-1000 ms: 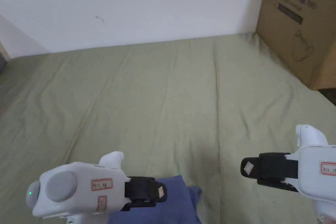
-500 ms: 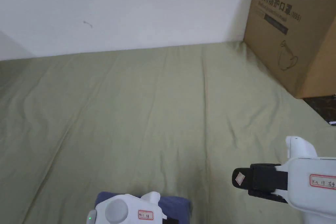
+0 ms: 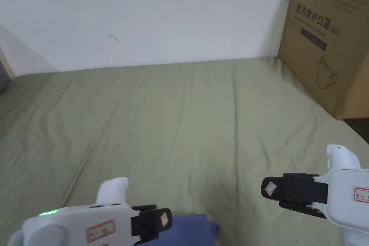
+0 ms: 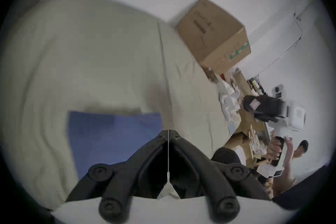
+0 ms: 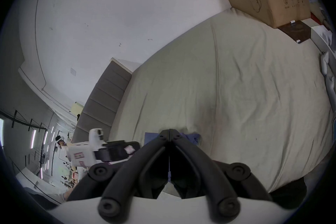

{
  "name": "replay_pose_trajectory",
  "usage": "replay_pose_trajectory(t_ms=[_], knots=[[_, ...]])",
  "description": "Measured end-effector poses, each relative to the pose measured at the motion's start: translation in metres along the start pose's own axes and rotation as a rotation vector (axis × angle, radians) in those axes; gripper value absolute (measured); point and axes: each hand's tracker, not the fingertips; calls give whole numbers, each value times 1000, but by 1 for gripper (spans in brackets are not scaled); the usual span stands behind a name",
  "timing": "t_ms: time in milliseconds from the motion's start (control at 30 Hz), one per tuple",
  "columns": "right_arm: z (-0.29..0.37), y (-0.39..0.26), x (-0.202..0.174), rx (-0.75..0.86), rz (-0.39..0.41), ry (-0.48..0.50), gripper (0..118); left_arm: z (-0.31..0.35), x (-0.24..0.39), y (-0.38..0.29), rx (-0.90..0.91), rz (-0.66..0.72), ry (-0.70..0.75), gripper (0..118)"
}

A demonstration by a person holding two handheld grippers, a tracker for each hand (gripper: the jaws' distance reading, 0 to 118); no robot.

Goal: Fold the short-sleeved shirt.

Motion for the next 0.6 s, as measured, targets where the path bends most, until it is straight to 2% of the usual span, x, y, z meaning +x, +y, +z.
replay_pose_trajectory(t_ms=[67,167,333,433,600], knots=[[3,-2,-3,21,13,-5,0,26,-5,1,93,-14,39,1],[2,-7,-10,13,109,-78,0,54,-12,-3,167,33,90,1],[-24,-19,-7,-86,46,-17,0,86,-36,-19,242,170,93,1],[-69,-34,-4,-194,18,-8,0,97,-56,-33,237,243,106,1],[-153,-69,12,-397,-12,17,0,105,-79,-55,213,288,159,1]])
